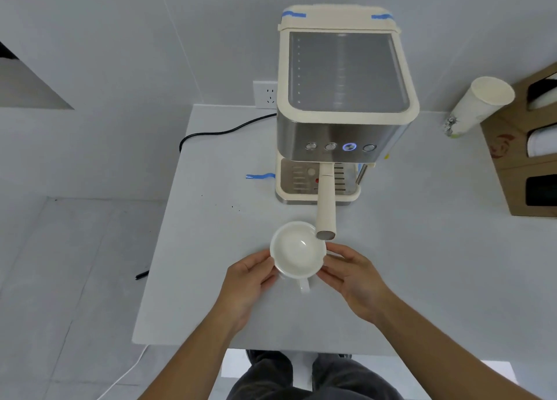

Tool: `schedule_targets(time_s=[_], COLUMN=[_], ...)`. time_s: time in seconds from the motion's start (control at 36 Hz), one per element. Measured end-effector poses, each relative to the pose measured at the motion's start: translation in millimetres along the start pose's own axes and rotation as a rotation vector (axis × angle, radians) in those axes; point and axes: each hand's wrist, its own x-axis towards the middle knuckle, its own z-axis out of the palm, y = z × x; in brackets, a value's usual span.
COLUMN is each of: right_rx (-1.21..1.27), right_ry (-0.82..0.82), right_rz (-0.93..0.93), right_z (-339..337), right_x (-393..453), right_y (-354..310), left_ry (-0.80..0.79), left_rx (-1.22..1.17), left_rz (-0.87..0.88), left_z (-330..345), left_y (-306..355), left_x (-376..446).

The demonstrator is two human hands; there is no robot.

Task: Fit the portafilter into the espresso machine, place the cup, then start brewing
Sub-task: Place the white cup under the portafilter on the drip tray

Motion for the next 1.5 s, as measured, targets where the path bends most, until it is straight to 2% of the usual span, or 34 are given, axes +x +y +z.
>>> schedule_targets(time_s=[0.56, 0.94, 1.17, 1.5], right_rx=[0.099, 0.189, 0.15, 0.153], right_ry=[0.095, 0.121, 0.078, 0.12], right_rz=[-0.079, -0.146, -0.195, -0.218], right_z=[-13.6, -2.3, 5.1, 10.1], right_x=[16.9, 47.4, 53.2, 61.0], right_y=[-47.2, -68.5, -76.0, -70.8], left_ry=[-0.045, -0.025, -0.056, -0.033], left_rx=[0.131, 0.17, 0.207, 0.088], left_rz=[0.046, 0.089, 0.102, 0.047], left_z=[45.2, 57.0, 63.2, 69.5], left_y=[44.9, 85.8, 98.7, 105.5], left_x=[41.9, 84.3, 106.9, 118.4])
